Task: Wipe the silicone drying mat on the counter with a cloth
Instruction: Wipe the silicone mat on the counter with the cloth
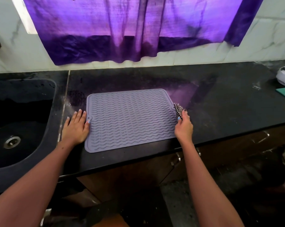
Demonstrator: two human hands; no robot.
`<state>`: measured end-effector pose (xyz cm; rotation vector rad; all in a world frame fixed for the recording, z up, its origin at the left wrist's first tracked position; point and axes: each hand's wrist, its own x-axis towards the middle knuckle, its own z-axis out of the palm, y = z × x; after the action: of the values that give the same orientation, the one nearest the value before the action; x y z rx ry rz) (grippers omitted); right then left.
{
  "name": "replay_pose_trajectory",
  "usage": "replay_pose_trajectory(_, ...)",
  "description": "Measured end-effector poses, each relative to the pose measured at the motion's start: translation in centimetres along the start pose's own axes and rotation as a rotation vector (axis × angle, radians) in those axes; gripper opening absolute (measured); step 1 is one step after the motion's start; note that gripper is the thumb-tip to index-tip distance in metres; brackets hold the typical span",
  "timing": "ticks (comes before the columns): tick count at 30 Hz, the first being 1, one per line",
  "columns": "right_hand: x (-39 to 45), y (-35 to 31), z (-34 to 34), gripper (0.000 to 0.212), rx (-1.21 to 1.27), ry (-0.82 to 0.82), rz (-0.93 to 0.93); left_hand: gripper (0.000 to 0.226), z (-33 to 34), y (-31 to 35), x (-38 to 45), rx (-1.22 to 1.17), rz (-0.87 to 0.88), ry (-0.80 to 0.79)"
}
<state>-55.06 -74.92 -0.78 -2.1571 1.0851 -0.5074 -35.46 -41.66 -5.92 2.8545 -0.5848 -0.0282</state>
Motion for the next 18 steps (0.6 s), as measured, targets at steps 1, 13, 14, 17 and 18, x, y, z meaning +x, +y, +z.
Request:
replay_pose_trajectory(1,-0.7,0.4,0.5,0.049,-0.116,-0.023,-0.066,0.054,0.0,0.0,0.0,-0.002,0.000,0.004)
replay_pose_trajectory(13,-1.2,1.5,2.2,0.059,-0.582,-0.123,-0.194,0.054,0.0,0.4,0.0,-0.008,-0.009,0.029)
replay_pose_trajectory(14,-1.2,1.2,2.1,0.060,-0.594,-0.134,-0.184,0.054,-0.1,0.4,-0.1,-0.013,-0.010,0.029)
replay_pose_trajectory(17,-0.7,-0.1,1.6,0.054,-0.451,-0.147,-0.088,0.053,-0.2,0.4,-0.1,-0.021,-0.004,0.028)
replay_pose_trajectory(18,-0.6,-0.9,1.2,0.048,-0.331,-0.137,-0.015,0.054,-0.3,0.4,-0.2,-0.021,-0.005,0.025)
